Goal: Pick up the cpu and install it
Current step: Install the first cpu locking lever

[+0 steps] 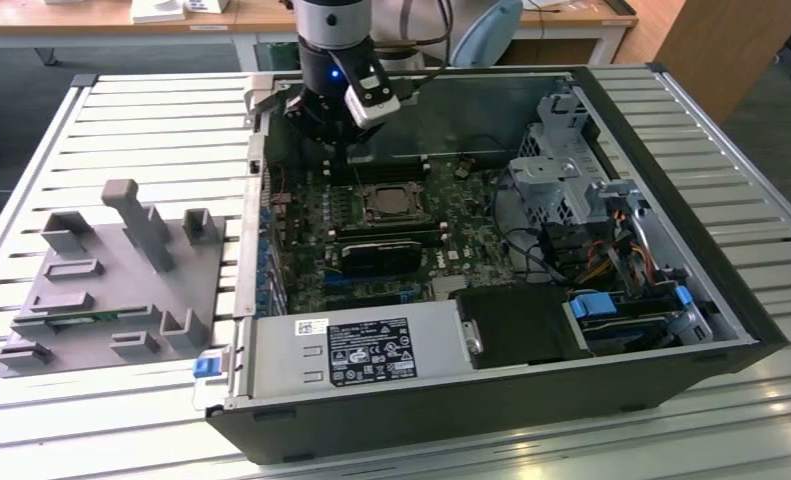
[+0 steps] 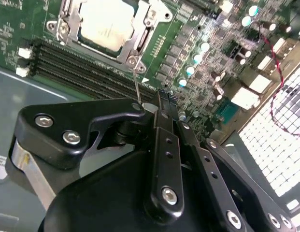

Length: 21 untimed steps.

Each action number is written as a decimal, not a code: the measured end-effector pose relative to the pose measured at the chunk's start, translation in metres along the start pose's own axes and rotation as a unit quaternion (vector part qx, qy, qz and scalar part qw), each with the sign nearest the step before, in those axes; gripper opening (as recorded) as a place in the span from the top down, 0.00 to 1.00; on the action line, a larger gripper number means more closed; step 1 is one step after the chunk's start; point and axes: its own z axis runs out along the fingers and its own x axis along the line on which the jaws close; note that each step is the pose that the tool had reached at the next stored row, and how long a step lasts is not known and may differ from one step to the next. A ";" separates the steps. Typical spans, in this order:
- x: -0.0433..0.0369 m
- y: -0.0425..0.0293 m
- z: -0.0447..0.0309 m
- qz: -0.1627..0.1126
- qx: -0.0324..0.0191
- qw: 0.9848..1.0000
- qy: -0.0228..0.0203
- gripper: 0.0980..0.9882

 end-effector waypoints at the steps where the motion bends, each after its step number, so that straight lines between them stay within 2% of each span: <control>1: 0.0000 0.0005 0.0000 0.000 0.000 1.000 0.000 0.99; 4: -0.0007 0.0007 0.0000 0.000 0.000 1.000 0.000 0.99; 12: -0.0112 0.0015 0.0003 0.000 0.000 1.000 0.000 0.99; 21: -0.0138 0.0016 0.0010 0.000 0.000 1.000 0.000 0.99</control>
